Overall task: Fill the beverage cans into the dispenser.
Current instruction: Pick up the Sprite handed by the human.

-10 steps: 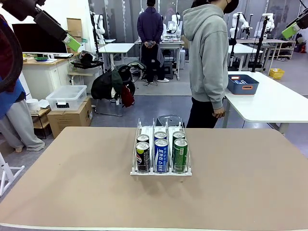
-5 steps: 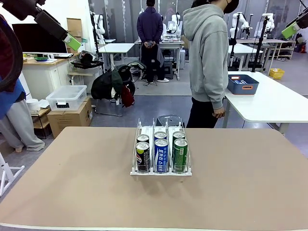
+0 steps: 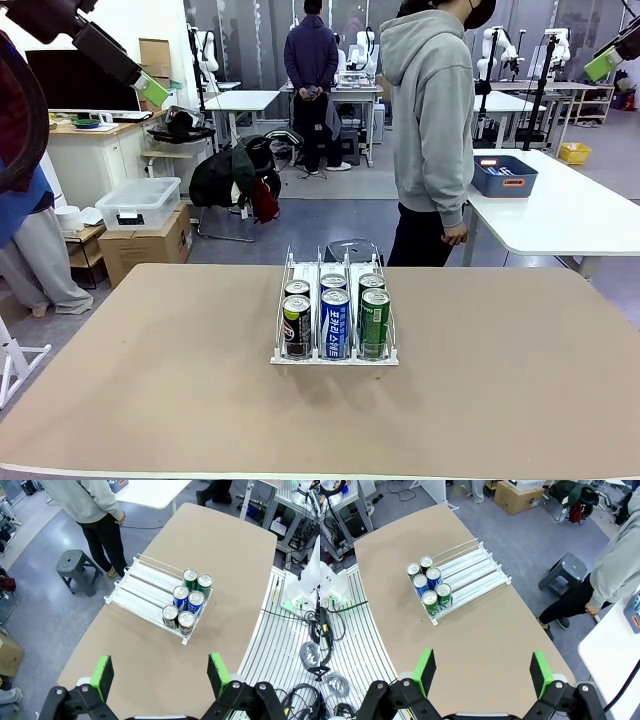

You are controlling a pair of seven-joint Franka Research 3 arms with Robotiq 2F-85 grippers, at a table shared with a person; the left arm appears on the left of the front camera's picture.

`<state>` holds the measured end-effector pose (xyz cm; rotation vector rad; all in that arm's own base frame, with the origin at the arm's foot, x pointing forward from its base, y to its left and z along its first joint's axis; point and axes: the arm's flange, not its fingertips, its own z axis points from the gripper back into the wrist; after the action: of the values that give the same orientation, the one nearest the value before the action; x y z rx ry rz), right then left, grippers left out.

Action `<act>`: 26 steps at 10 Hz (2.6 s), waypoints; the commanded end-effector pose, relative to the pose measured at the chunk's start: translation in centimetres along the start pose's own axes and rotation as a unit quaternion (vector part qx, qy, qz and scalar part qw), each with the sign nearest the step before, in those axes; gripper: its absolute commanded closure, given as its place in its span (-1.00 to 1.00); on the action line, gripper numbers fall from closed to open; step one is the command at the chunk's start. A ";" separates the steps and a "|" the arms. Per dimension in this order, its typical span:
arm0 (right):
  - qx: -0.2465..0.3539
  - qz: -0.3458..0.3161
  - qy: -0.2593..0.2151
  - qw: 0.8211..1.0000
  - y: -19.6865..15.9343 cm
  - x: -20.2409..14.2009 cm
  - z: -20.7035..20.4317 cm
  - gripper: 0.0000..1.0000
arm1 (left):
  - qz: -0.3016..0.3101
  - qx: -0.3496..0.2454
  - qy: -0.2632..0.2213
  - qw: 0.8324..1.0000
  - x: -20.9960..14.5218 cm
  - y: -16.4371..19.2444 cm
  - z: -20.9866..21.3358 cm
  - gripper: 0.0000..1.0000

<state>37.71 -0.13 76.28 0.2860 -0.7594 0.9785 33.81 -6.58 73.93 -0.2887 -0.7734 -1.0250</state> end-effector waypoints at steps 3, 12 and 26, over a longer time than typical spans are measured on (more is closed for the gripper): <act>0.000 -0.001 0.001 1.000 0.0 -0.1 -0.1 -1.00 | 0.001 -0.005 0.001 1.000 -0.2 0.0 -0.1 -1.00; 0.000 -0.001 0.001 1.000 0.0 -0.1 -0.1 -1.00 | 0.001 -0.005 0.001 1.000 -0.2 0.0 -0.1 -1.00; 0.000 -0.001 0.001 1.000 0.0 -0.1 -0.1 -1.00 | 0.001 -0.005 0.001 1.000 -0.2 0.0 -0.1 -1.00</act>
<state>37.71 -0.13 76.28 0.2860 -0.7594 0.9785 33.81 -6.58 73.92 -0.2888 -0.7733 -1.0250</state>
